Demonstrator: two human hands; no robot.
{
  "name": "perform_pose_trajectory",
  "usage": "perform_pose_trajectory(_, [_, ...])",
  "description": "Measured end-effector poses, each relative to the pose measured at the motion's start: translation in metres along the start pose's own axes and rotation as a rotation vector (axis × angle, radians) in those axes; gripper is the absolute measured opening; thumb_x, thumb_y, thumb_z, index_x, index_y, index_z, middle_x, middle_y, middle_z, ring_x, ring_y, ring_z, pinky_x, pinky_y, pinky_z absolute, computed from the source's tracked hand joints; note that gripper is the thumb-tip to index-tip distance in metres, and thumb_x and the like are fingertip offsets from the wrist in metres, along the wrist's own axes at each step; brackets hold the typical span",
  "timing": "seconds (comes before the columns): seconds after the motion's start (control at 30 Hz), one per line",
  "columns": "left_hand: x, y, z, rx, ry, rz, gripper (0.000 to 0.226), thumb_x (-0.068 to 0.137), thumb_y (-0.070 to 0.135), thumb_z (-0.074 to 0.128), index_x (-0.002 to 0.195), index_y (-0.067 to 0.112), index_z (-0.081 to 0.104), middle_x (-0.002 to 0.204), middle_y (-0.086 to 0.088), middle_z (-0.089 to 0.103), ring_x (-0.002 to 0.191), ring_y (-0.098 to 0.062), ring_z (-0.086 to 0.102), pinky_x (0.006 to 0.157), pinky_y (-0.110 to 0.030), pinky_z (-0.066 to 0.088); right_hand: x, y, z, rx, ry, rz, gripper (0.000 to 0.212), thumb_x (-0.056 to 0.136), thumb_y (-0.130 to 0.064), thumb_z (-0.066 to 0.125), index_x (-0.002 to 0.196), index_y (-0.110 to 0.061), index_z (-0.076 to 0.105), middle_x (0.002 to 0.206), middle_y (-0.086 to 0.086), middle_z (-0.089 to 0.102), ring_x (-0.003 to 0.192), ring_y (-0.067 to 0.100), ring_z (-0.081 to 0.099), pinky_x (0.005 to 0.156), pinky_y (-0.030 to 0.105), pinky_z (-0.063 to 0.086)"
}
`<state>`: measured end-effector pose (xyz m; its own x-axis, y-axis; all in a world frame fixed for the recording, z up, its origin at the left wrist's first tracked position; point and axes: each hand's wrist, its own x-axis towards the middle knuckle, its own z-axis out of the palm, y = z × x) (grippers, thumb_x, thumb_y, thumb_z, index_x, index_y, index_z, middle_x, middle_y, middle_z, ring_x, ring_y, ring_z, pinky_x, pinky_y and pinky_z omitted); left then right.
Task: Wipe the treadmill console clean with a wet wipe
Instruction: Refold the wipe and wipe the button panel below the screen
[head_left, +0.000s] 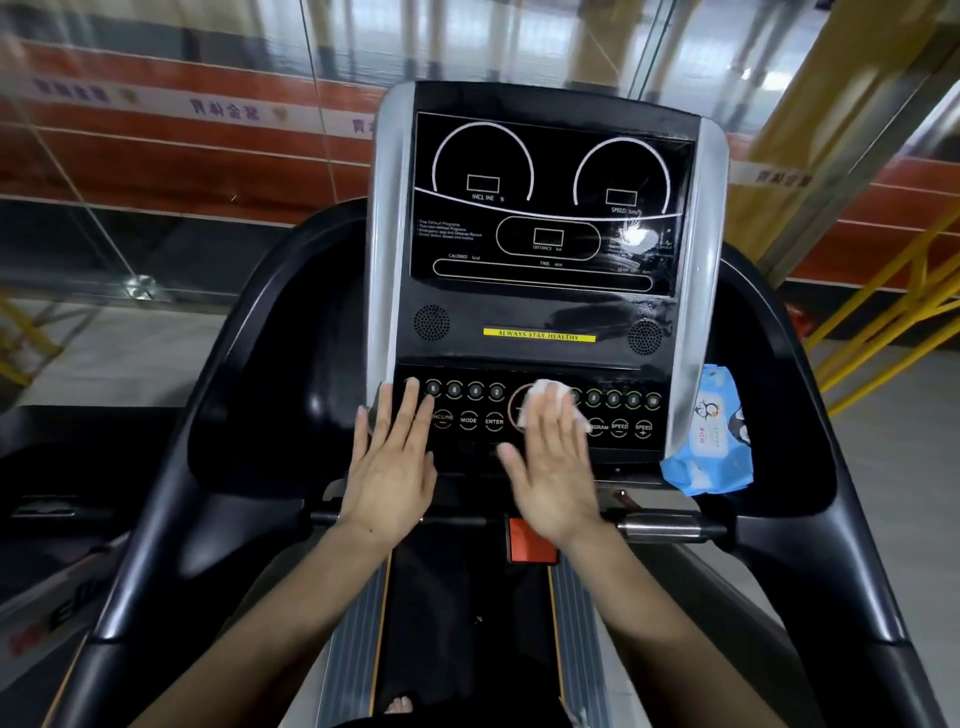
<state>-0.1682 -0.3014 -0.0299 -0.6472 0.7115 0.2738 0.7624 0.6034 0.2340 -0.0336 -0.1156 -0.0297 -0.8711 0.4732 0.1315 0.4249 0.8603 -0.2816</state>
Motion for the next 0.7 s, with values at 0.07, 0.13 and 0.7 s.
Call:
perform_pose_trajectory(0.07, [0.0, -0.005, -0.003, -0.007, -0.003, -0.003, 0.074, 0.101, 0.024, 0.053, 0.164, 0.012, 0.018, 0.175, -0.006, 0.001, 0.16, -0.03, -0.008, 0.128, -0.059, 0.01, 0.013, -0.038, 0.01, -0.04, -0.04, -0.111, 0.076, 0.108, -0.058, 0.017, 0.163, -0.019, -0.018, 0.17, -0.001, -0.029, 0.156, 0.02, -0.029, 0.129, 0.046, -0.009])
perform_pose_trajectory(0.13, [-0.001, -0.011, -0.005, -0.025, -0.004, -0.013, 0.073, 0.101, 0.023, 0.053, 0.164, 0.012, 0.018, 0.174, -0.006, -0.001, 0.16, -0.028, -0.009, 0.129, -0.058, 0.008, 0.019, -0.061, 0.016, -0.067, -0.072, -0.188, 0.075, 0.109, -0.058, 0.017, 0.164, -0.02, -0.016, 0.17, -0.002, -0.029, 0.155, 0.016, -0.03, 0.13, 0.045, -0.008])
perform_pose_trajectory(0.7, [-0.011, -0.059, -0.014, 0.073, -0.041, -0.013, 0.077, 0.101, 0.028, 0.05, 0.165, 0.013, 0.008, 0.175, 0.0, -0.006, 0.16, -0.029, -0.01, 0.127, -0.062, 0.012, 0.039, -0.108, 0.03, -0.15, -0.024, -0.278, 0.072, 0.109, -0.05, 0.025, 0.166, -0.017, -0.004, 0.174, 0.0, -0.013, 0.159, 0.018, -0.02, 0.131, 0.048, 0.002])
